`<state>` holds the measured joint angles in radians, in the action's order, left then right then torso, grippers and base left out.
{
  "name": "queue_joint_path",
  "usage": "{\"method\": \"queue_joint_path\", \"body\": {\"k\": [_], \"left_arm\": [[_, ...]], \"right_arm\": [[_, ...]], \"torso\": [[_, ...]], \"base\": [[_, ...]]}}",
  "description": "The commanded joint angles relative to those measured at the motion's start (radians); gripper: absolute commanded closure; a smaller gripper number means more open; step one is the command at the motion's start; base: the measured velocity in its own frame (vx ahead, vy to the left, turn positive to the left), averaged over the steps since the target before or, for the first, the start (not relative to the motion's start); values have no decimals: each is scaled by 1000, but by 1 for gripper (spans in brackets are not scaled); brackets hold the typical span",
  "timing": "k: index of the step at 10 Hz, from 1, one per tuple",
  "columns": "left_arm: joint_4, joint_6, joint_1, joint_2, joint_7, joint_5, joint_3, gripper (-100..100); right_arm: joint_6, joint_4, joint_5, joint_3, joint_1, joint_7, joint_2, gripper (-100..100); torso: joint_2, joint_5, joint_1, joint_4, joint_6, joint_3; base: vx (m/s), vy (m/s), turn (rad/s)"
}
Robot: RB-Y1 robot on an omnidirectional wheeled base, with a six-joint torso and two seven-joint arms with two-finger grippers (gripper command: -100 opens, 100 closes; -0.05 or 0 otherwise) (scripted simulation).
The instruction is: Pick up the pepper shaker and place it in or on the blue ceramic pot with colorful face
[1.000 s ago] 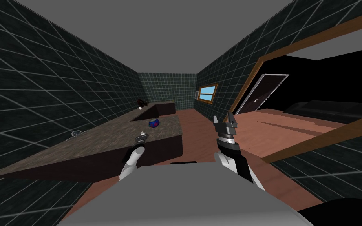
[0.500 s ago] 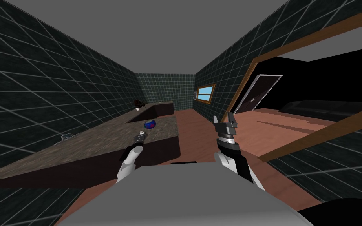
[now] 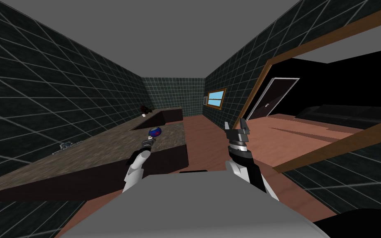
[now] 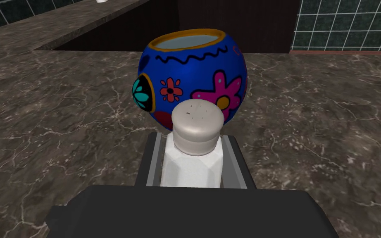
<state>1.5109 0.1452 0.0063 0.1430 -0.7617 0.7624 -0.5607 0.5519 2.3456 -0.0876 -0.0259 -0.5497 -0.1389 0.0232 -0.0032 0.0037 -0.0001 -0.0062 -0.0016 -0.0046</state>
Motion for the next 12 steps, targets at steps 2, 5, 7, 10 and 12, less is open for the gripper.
{"method": "queue_joint_path", "body": {"k": [2,5,7,10,12], "left_arm": [[-19,43,-63,1,-42,-52,-23,100],[-54,89,-151,6,-91,-123,-44,100],[-83,117,-214,10,-124,-174,-56,100],[-130,156,-303,17,-172,-251,-72,100],[-146,167,-341,20,-187,-276,-78,100]], "right_arm": [[0,0,0,0,0,0,0,0],[0,0,0,0,0,0,0,0],[0,0,0,0,0,0,0,0],[0,0,0,0,0,0,0,0],[0,0,0,0,0,0,0,0]], "torso": [[0,0,1,0,0,0],[0,1,3,1,-1,0],[0,1,5,0,-2,0],[1,1,6,1,-3,1],[2,1,7,0,-2,1]], "base": [[64,-41,58],[64,-25,88],[71,-10,114],[64,10,122],[44,11,64]]}}
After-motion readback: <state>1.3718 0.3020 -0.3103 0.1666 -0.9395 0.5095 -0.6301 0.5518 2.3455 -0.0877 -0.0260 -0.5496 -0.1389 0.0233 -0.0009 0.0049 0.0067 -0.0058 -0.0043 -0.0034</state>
